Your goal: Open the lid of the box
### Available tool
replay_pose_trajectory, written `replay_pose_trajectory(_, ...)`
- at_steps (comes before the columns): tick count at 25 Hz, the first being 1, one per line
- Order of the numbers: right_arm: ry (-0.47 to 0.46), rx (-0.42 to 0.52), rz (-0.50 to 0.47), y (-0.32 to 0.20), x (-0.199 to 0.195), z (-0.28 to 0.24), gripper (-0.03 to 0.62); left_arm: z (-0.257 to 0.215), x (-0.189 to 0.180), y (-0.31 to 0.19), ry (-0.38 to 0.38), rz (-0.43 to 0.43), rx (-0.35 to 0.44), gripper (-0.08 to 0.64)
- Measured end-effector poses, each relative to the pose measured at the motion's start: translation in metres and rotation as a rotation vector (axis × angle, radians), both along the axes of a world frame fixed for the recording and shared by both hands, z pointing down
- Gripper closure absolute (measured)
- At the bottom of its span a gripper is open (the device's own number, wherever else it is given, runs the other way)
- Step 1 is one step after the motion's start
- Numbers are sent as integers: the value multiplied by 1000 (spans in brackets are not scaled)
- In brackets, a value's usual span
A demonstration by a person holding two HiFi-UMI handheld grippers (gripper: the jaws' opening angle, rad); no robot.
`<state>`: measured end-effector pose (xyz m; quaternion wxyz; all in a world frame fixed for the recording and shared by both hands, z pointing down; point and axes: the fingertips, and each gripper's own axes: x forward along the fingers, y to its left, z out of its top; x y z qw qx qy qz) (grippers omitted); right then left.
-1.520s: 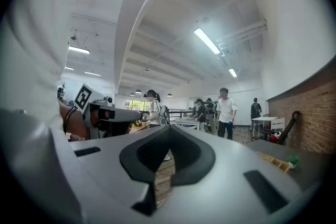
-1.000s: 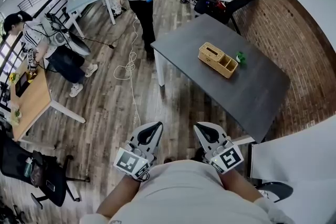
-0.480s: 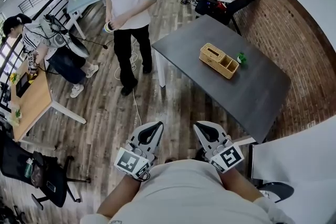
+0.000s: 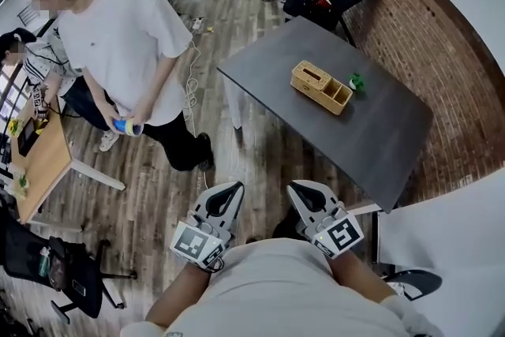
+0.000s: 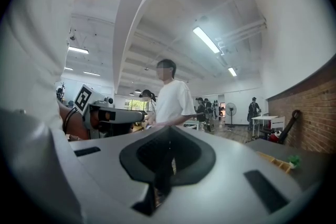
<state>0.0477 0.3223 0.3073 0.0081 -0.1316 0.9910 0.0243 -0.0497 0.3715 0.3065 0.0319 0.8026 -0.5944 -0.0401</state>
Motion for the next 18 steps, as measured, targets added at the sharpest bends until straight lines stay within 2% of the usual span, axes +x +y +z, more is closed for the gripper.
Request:
replay_pose_trajectory(2, 2, 3, -3, -7, -1, 2, 585, 1, 0, -8, -4, -1, -2, 549)
replay_pose_trajectory(9, 9, -29, -21, -43, -5, 10, 508, 5, -1, -37, -17, -22, -21, 549)
replay_pose_trajectory(18, 38, -72, -53, -114, -11, 26, 444, 21, -2, -104, 5, -39, -58, 549)
